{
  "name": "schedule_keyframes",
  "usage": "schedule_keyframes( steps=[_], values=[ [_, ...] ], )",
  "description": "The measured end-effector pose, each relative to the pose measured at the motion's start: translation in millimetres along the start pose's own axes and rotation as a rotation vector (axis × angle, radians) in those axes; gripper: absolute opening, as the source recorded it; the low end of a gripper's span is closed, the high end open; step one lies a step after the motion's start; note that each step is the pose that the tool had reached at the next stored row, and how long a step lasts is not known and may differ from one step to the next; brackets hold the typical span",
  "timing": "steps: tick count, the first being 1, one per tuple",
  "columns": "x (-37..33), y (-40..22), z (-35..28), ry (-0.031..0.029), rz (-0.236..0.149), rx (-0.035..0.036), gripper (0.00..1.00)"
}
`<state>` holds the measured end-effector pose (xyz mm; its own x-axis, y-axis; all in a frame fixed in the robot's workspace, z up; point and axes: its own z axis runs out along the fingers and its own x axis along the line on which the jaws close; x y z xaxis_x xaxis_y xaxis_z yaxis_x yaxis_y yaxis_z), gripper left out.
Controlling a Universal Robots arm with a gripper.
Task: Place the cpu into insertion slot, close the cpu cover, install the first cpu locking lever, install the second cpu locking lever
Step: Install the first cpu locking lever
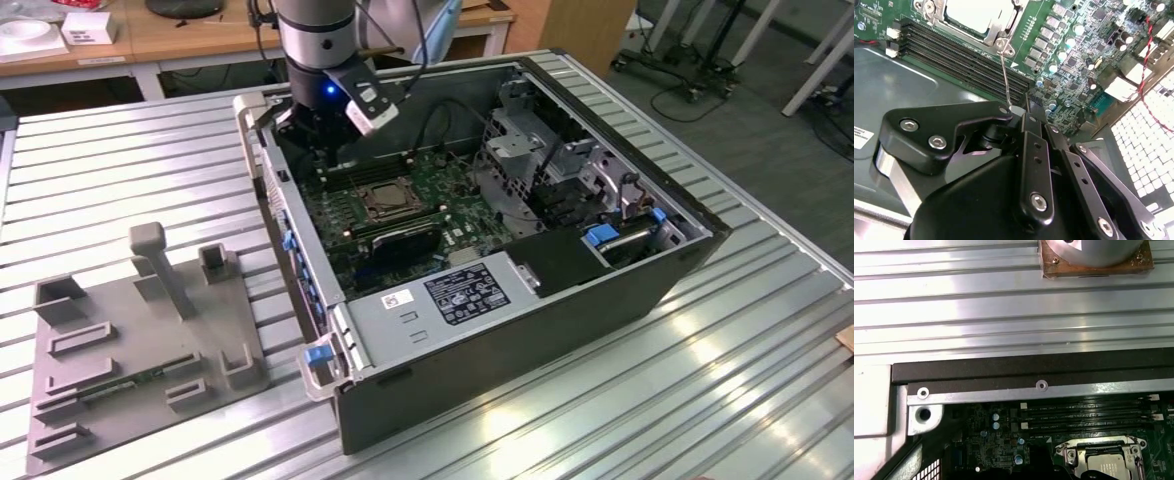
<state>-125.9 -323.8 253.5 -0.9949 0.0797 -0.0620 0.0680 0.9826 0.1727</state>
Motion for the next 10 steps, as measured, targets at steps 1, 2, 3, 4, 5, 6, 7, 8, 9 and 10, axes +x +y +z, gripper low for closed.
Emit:
schedule_keyframes(
  steps=[1,2,3,4,5,6,7,8,9,10],
  values=[
    [0.0,0.3,0.2,-0.0003,0.000,-0.0001,0.10],
    [0.0,0.3,0.3,-0.0004,0.000,-0.0002,0.10],
    [-0.1,0.4,0.3,-0.0003,0.000,-0.0001,0.10],
    [-0.7,0.5,0.4,-0.0002,0.000,0.0000,0.10],
    [-1.9,0.6,0.6,-0.0003,0.000,0.0000,0.10],
    [-3.4,0.7,0.7,-0.0003,0.000,-0.0001,0.10],
    [-5.2,0.8,0.8,-0.0003,0.000,0.0000,0.10],
    [-7.2,0.9,1.0,-0.0003,0.000,-0.0001,0.10],
    [-9.3,1.1,1.2,-0.0003,0.000,-0.0001,0.10],
    [-11.5,1.2,1.4,-0.0003,0.000,-0.0001,0.10]
  ],
)
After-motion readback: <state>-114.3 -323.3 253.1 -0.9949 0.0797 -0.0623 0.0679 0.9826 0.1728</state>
